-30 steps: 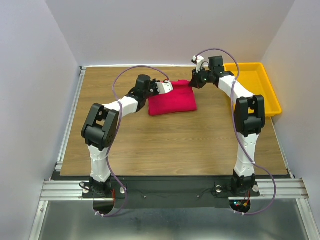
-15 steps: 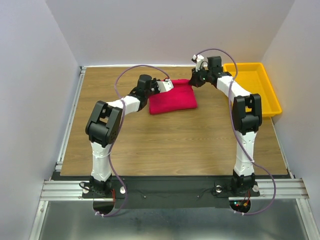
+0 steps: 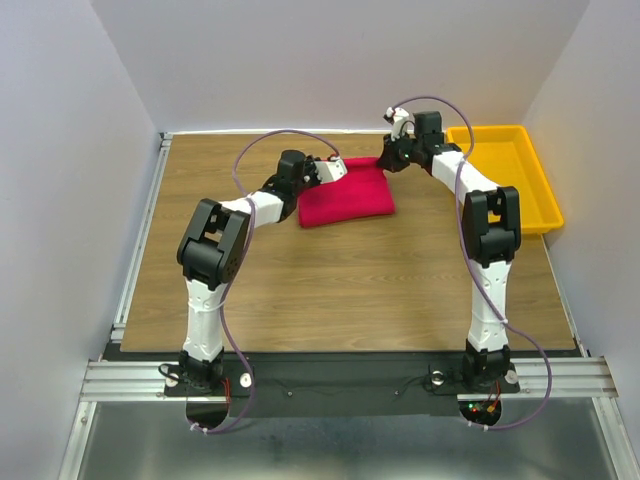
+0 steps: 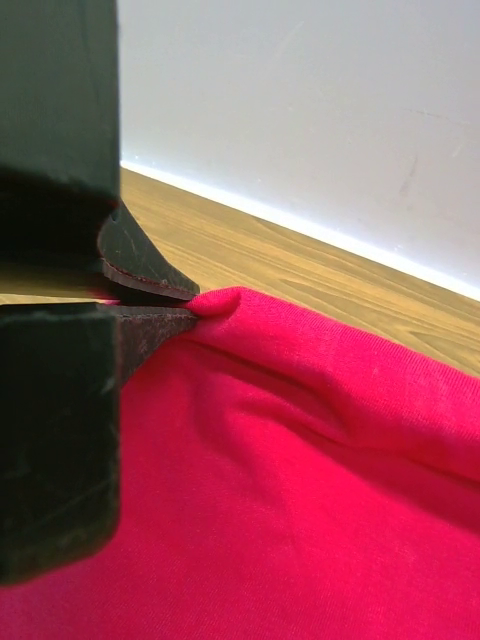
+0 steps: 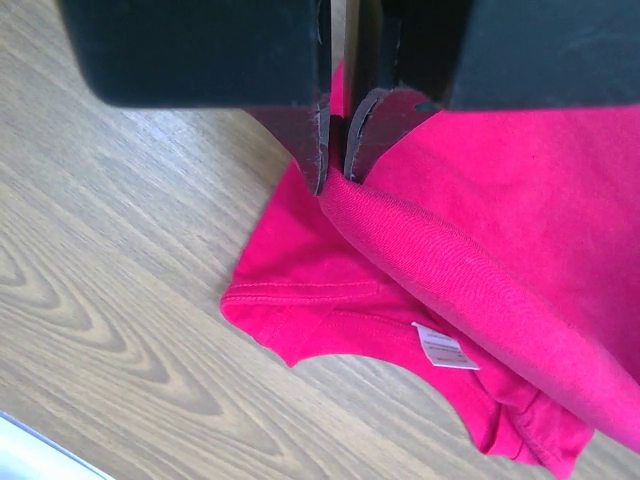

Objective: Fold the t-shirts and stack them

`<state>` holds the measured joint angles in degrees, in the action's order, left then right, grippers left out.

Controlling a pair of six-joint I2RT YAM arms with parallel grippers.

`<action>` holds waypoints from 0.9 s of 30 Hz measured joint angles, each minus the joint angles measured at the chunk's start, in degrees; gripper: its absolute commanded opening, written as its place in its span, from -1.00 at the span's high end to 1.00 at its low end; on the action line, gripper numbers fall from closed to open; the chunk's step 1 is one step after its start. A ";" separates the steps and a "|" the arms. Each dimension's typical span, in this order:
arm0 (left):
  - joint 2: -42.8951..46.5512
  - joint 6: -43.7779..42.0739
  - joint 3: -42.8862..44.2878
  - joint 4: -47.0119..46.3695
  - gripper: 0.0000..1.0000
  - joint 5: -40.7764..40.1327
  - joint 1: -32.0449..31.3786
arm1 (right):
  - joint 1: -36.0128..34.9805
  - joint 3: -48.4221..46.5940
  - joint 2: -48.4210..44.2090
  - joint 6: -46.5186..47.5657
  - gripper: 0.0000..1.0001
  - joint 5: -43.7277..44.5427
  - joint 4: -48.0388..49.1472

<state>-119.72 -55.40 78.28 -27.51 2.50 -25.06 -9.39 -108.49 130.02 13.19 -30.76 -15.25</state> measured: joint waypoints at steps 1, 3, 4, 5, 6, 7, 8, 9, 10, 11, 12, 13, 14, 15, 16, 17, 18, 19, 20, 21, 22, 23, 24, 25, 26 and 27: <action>-0.26 0.07 0.20 -0.11 1.00 -0.04 0.00 | 0.00 -0.13 0.13 -0.15 0.99 0.15 0.11; -0.57 0.28 0.28 -0.11 1.00 -0.11 0.00 | 0.00 -0.50 0.57 -0.46 0.99 0.35 0.39; -0.59 0.39 0.28 -0.11 1.00 -0.13 0.00 | 0.00 -0.55 0.90 -0.57 0.99 0.37 0.66; -0.59 0.44 0.33 -0.13 1.00 -0.17 0.00 | 0.00 -0.55 1.18 -0.68 0.99 0.42 0.72; -0.59 0.46 0.44 -0.11 1.00 -0.24 0.00 | 0.00 -0.55 1.31 -0.79 0.99 0.44 0.74; -0.63 0.52 0.57 -0.17 1.00 -0.31 0.00 | 0.00 -0.55 1.55 -0.83 0.99 0.55 0.76; -0.66 0.63 0.72 -0.22 1.00 -0.42 0.00 | 0.00 -0.55 1.75 -0.94 0.99 0.63 0.76; -0.81 0.74 0.94 -0.24 1.00 -0.46 0.00 | 0.00 -0.55 1.92 -0.98 0.99 0.74 0.76; -1.14 0.87 1.33 -0.48 1.00 -0.55 0.00 | 0.00 -0.55 2.03 -1.01 0.98 0.85 0.76; -1.31 0.94 1.57 -0.59 1.00 -0.63 0.00 | 0.00 -0.55 2.12 -1.03 0.97 0.98 0.79; -1.51 1.07 1.68 -0.59 1.00 -0.68 0.00 | 0.00 -0.57 2.16 -1.03 0.97 1.03 0.79; -1.57 1.16 1.68 -0.59 1.00 -0.70 0.00 | 0.00 -0.57 2.19 -1.05 0.96 1.05 0.79; -1.62 1.25 1.70 -0.59 1.00 -0.72 0.00 | 0.00 -0.63 2.25 -1.07 0.96 1.07 0.79; -1.70 1.33 1.70 -0.59 1.00 -0.79 0.00 | 0.00 -0.85 2.36 -1.18 0.96 1.09 0.79; -1.84 1.44 1.77 -0.61 1.00 -0.83 0.00 | 0.00 -1.16 2.49 -1.20 0.95 1.20 0.81; -2.12 1.53 2.03 -0.63 1.00 -0.90 0.00 | 0.00 -1.42 2.64 -1.25 0.94 1.25 0.81; -2.51 1.62 2.38 -0.66 1.00 -0.96 0.02 | 0.00 -1.49 2.67 -1.31 0.94 1.29 0.81; -2.86 1.77 2.60 -0.81 1.00 -1.33 0.02 | 0.00 -1.66 2.69 -1.42 0.94 1.38 0.83; -3.17 1.86 2.80 -0.85 1.00 -1.55 0.02 | 0.00 -1.81 2.75 -1.44 0.92 1.42 0.83; -3.45 1.97 2.89 -1.01 1.00 -1.81 0.02 | 0.00 -1.99 2.78 -1.49 0.92 1.44 0.83; -3.72 1.99 2.89 -1.07 1.00 -2.05 0.02 | 0.00 -2.08 2.82 -1.51 0.92 1.44 0.85; -3.93 2.08 2.89 -1.18 1.00 -2.25 0.02 | -0.02 -2.19 2.82 -1.53 0.90 1.44 0.85; -4.20 2.14 2.89 -1.22 1.00 -2.38 0.02 | -0.02 -2.43 2.93 -1.64 0.89 1.44 0.85; -4.31 2.16 2.89 -1.22 1.00 -2.43 0.02 | -0.02 -2.62 3.13 -1.66 0.87 1.42 0.92; -4.44 2.25 2.89 -1.22 1.00 -2.54 0.02 | -0.02 -3.13 3.43 -1.75 0.80 1.44 0.94; -4.50 2.38 2.89 -1.29 0.83 -2.60 0.02 | -0.02 -3.45 3.78 -1.90 0.74 1.44 1.11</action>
<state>-124.22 -53.01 81.17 -28.80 -0.10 -25.04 -9.41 -111.94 133.80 11.29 -29.32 -14.13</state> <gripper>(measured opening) 0.134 0.075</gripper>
